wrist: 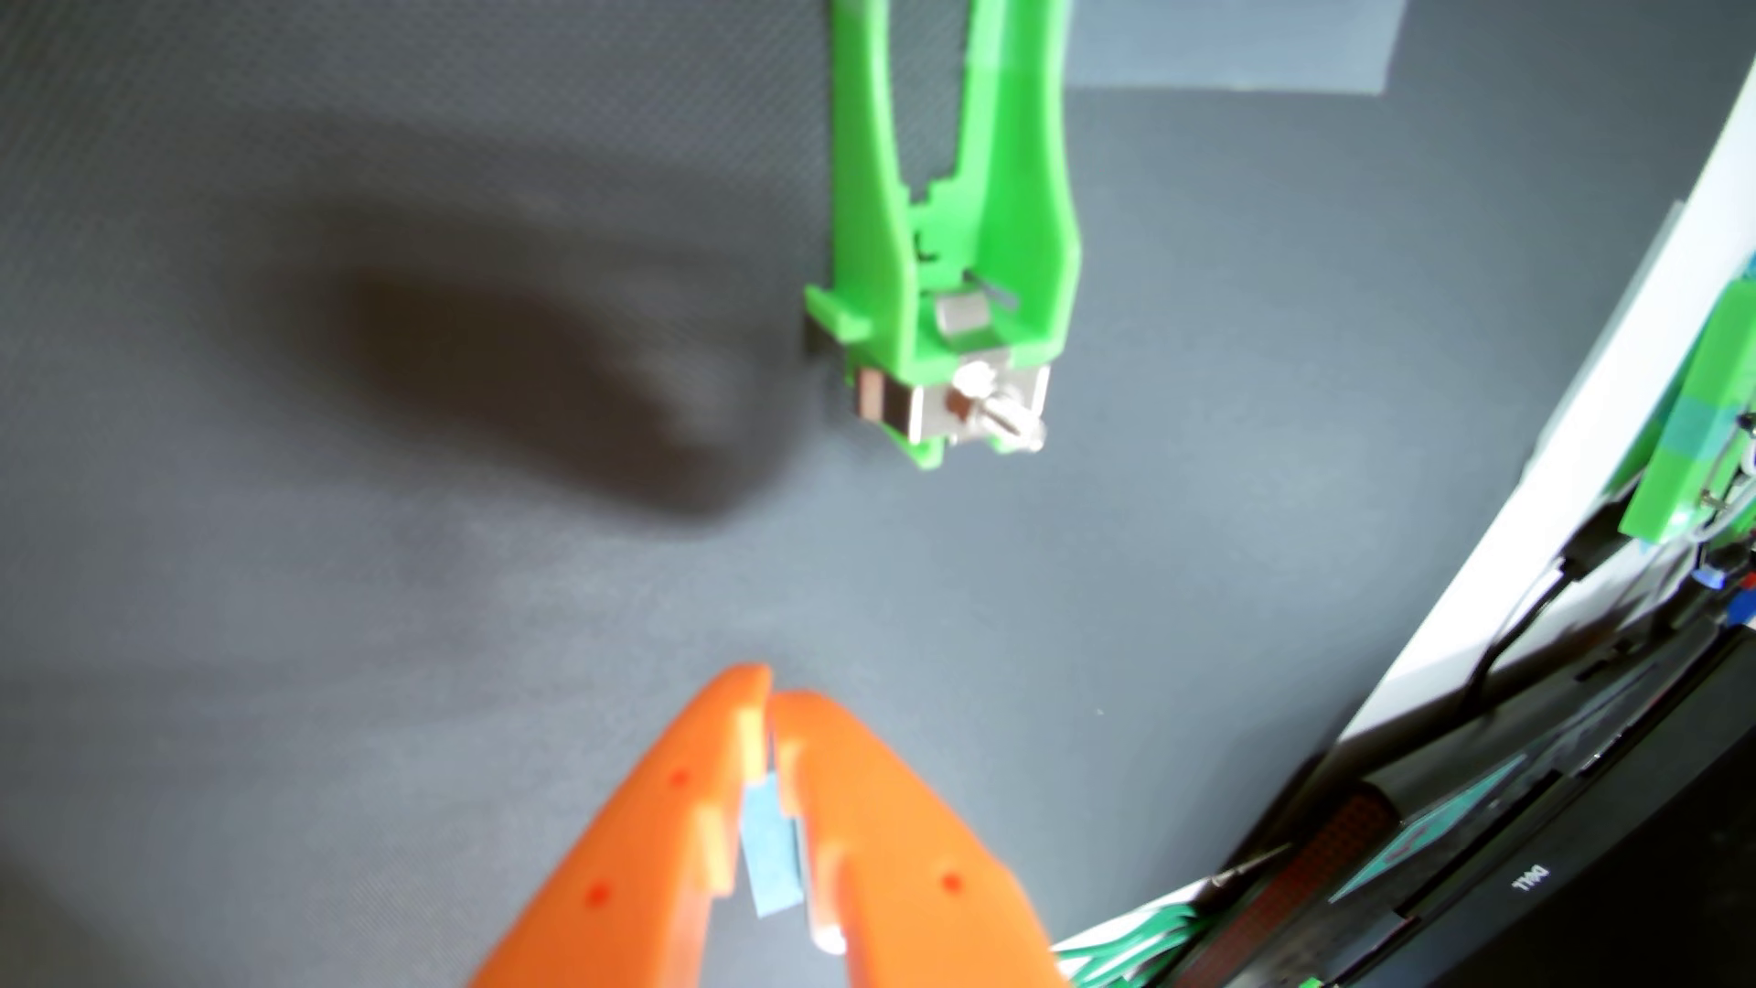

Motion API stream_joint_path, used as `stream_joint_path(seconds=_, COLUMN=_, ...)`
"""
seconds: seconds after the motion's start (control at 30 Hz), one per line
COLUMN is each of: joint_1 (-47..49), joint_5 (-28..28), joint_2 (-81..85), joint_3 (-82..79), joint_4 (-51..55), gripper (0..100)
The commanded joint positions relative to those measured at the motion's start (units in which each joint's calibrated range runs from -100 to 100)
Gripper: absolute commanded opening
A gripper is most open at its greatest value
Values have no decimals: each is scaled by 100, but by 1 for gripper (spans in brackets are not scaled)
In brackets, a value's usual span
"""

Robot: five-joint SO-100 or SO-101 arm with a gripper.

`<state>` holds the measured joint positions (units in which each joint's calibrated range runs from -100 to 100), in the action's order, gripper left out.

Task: Insert Battery

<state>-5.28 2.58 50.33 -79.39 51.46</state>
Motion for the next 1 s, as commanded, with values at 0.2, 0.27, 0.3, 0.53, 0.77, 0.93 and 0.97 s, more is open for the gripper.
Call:
stream_joint_path(seconds=0.2, joint_1=-3, joint_5=15, joint_2=81, joint_3=28, joint_4=36, gripper=1)
stream_joint_path(seconds=0.27, joint_1=-3, joint_5=15, joint_2=81, joint_3=28, joint_4=36, gripper=1)
stream_joint_path(seconds=0.3, joint_1=-3, joint_5=15, joint_2=81, joint_3=28, joint_4=36, gripper=1)
stream_joint_path(seconds=0.53, joint_1=-3, joint_5=15, joint_2=81, joint_3=28, joint_4=36, gripper=1)
stream_joint_path(seconds=0.77, joint_1=-3, joint_5=15, joint_2=81, joint_3=28, joint_4=36, gripper=1)
stream_joint_path(seconds=0.93, joint_1=-3, joint_5=15, joint_2=81, joint_3=28, joint_4=36, gripper=1)
stream_joint_path(seconds=0.97, joint_1=-3, joint_5=15, joint_2=81, joint_3=28, joint_4=36, gripper=1)
